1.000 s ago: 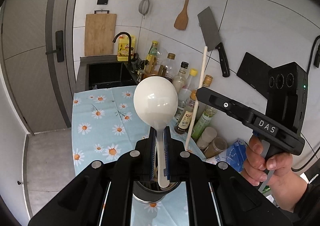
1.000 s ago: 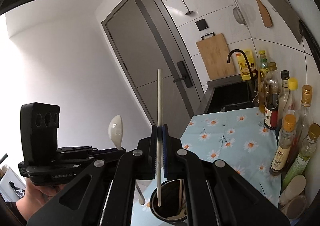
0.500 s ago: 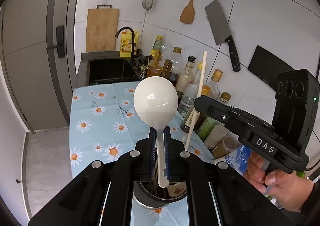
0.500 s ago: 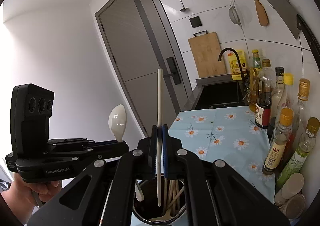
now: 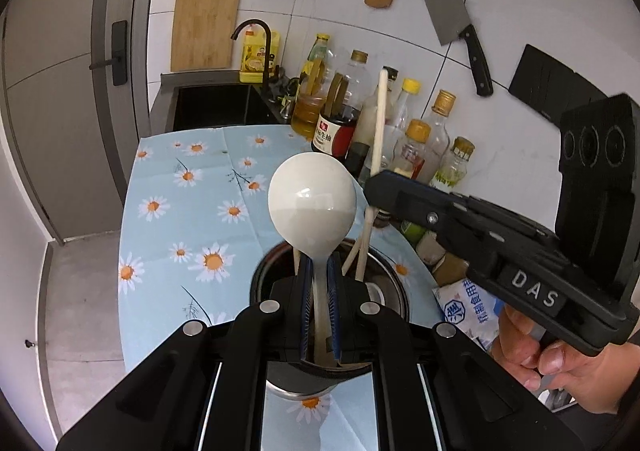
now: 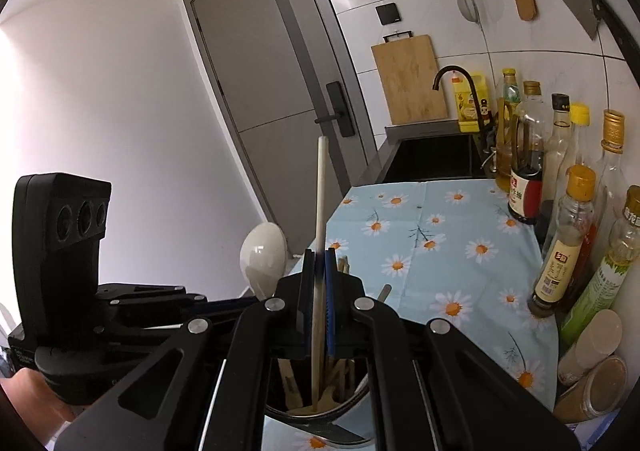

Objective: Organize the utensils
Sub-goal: 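Lower the spoon into the holder and open the left tool while the right tool lowers its chopstick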

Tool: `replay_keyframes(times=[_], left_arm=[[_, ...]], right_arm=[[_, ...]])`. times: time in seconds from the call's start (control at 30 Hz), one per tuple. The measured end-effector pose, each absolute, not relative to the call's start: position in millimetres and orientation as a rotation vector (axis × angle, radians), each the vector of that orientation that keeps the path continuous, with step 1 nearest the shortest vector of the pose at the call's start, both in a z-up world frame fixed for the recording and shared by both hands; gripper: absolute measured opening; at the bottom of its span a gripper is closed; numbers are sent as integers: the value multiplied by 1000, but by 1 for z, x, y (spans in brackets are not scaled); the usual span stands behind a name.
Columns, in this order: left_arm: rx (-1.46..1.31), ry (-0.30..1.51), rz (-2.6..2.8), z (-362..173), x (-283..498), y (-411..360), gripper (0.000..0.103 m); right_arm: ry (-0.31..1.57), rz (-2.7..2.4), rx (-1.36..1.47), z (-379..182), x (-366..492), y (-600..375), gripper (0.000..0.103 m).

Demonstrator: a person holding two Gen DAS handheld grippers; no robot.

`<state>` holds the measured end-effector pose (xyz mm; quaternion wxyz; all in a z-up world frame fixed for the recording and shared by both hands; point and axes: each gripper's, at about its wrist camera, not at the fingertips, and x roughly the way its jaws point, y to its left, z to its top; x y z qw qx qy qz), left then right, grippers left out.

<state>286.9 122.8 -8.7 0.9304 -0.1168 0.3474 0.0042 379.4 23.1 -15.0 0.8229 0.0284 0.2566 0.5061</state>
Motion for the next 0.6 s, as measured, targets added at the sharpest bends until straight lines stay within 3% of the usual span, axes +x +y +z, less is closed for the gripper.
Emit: replay_keyframes(times=[0.4, 0.47, 0.6], left_arm=[[-281, 751, 44, -25, 274, 121, 8], [-301, 765, 44, -27, 271, 122, 9], [-312, 772, 62, -27, 266, 124, 9]], right_arm=[[542, 1087, 60, -13, 377, 16, 6], [542, 1079, 48, -12, 376, 17, 16], [511, 1078, 31, -6, 368, 16, 16]])
